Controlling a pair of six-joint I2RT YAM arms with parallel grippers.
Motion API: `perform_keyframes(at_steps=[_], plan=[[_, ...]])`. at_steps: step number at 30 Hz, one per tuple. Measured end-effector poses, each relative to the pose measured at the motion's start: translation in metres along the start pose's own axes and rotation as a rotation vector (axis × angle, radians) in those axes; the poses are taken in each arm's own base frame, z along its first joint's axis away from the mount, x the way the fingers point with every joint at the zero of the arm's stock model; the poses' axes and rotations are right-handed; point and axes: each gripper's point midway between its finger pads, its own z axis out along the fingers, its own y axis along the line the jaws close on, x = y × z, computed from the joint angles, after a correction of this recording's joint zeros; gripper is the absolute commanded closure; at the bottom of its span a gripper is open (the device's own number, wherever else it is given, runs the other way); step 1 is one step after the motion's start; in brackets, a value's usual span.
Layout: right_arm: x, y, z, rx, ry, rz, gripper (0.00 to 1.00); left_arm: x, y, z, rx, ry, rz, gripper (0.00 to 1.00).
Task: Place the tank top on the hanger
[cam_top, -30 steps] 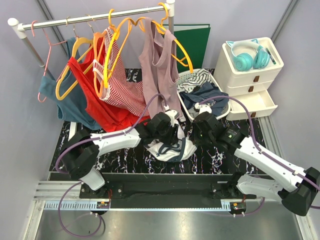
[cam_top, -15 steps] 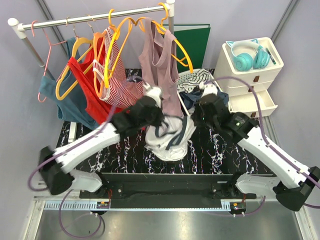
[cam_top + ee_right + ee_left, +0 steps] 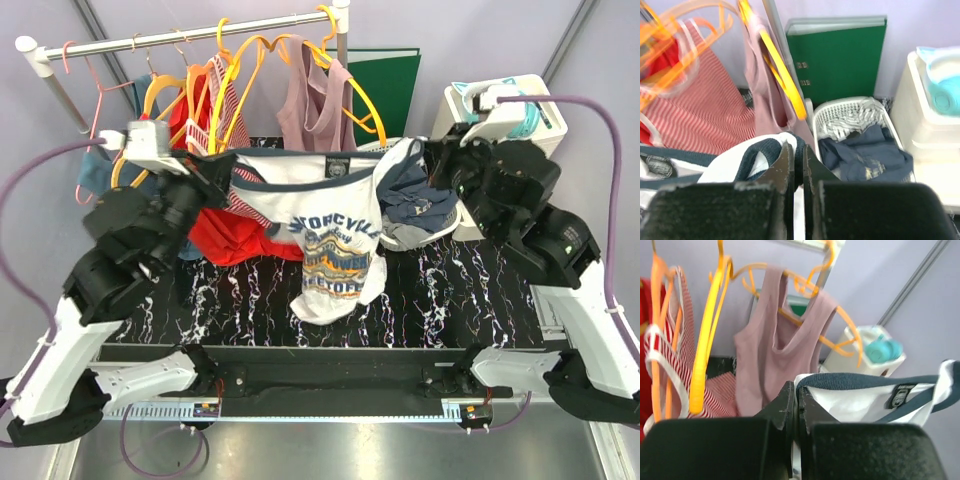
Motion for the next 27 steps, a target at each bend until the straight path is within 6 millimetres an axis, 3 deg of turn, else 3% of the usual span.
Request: perform_keyframes(at_steps=[3, 5, 6, 7, 8, 10, 11, 12, 16, 18, 19, 20, 21, 22, 24, 27], plan=[[0.037, -0.006, 0.002, 0.016, 0.069, -0.032, 1.00, 0.044, 0.009, 0.009, -0.031, 0.097, 0.054, 1.00], [0.083, -0.014, 0.006, 0.041, 0.164, -0.060, 0.92, 0.083, 0.015, 0.015, -0.050, 0.186, 0.082, 1.00], [0.102, -0.016, 0.008, 0.051, 0.203, -0.068, 0.84, 0.104, 0.017, 0.017, -0.053, 0.232, 0.090, 1.00], [0.130, -0.019, 0.011, 0.067, 0.261, -0.078, 0.56, 0.123, 0.019, 0.018, -0.055, 0.277, 0.095, 1.00], [0.149, -0.022, 0.012, 0.080, 0.302, -0.086, 0.42, 0.143, 0.021, 0.019, -0.055, 0.324, 0.100, 1.00], [0.191, -0.030, 0.010, 0.109, 0.407, -0.112, 0.24, 0.180, 0.024, 0.018, -0.056, 0.409, 0.106, 1.00], [0.200, -0.030, 0.008, 0.113, 0.433, -0.109, 0.12, 0.194, 0.025, 0.017, -0.057, 0.441, 0.111, 1.00], [0.207, -0.030, 0.006, 0.109, 0.455, -0.107, 0.08, 0.213, 0.026, 0.016, -0.054, 0.481, 0.116, 1.00], [0.202, -0.024, 0.003, 0.080, 0.451, -0.073, 0.03, 0.278, 0.026, 0.010, -0.041, 0.609, 0.135, 1.00], [0.196, -0.016, 0.002, 0.037, 0.448, -0.058, 0.02, 0.319, 0.034, 0.001, -0.052, 0.697, 0.147, 0.98], [0.193, -0.013, 0.001, 0.019, 0.449, -0.052, 0.02, 0.329, 0.037, -0.001, -0.060, 0.719, 0.152, 0.87], [0.191, -0.008, 0.000, -0.004, 0.455, -0.047, 0.02, 0.345, 0.044, -0.006, -0.078, 0.758, 0.162, 0.68], [0.187, -0.002, 0.000, -0.028, 0.458, -0.038, 0.02, 0.354, 0.048, -0.009, -0.088, 0.782, 0.169, 0.32], [0.184, 0.002, 0.001, -0.044, 0.461, -0.033, 0.02, 0.361, 0.051, -0.013, -0.095, 0.799, 0.174, 0.20], [0.176, 0.012, 0.004, -0.078, 0.464, -0.017, 0.03, 0.368, 0.054, -0.017, -0.101, 0.812, 0.171, 0.04], [0.162, 0.027, 0.012, -0.114, 0.457, 0.004, 0.04, 0.368, 0.054, -0.021, -0.098, 0.798, 0.147, 0.01]])
